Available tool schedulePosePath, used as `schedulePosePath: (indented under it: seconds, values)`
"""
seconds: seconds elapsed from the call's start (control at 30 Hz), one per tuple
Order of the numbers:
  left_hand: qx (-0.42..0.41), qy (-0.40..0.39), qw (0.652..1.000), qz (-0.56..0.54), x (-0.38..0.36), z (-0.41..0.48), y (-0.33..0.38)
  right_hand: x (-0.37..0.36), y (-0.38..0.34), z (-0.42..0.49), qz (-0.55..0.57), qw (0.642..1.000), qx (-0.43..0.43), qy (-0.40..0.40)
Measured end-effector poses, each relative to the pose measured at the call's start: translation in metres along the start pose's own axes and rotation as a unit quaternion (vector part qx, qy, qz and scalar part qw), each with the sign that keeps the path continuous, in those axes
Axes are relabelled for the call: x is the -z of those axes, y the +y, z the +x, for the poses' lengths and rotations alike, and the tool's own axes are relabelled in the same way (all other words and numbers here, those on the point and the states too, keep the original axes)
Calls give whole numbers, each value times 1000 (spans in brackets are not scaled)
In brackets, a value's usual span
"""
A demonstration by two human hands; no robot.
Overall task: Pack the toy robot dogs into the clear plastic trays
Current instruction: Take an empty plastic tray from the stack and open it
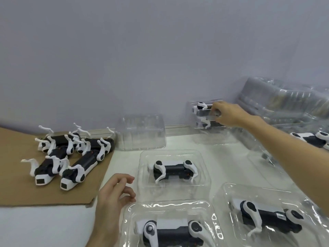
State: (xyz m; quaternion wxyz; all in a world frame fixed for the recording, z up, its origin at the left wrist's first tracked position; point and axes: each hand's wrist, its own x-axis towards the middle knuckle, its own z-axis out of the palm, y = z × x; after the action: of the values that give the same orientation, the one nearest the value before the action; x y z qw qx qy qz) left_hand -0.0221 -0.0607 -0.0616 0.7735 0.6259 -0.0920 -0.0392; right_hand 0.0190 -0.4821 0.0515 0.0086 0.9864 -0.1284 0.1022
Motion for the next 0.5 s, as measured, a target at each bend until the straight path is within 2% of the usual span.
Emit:
schedulePosePath:
  seconds: [0.2, 0.27, 0.3, 0.4, 0.5]
  values:
    - [-8, -13, 1000, 13, 1, -1, 0, -1, -16, -17, 14, 998, -28, 55]
    - [-11, -16, 1000, 24, 1, -2, 0, 12, -41, -34, 100, 990, 12, 94]
    - [-12, -19, 999, 31, 0, -2, 1, 18, -58, -44, 159, 982, 49, 89]
    - [-13, -22, 999, 35, 0, -4, 1, 28, -109, -83, 221, 962, 160, -23]
    - [-12, -29, 999, 31, 1, -3, 2, 22, -150, -116, 205, 950, 193, -136]
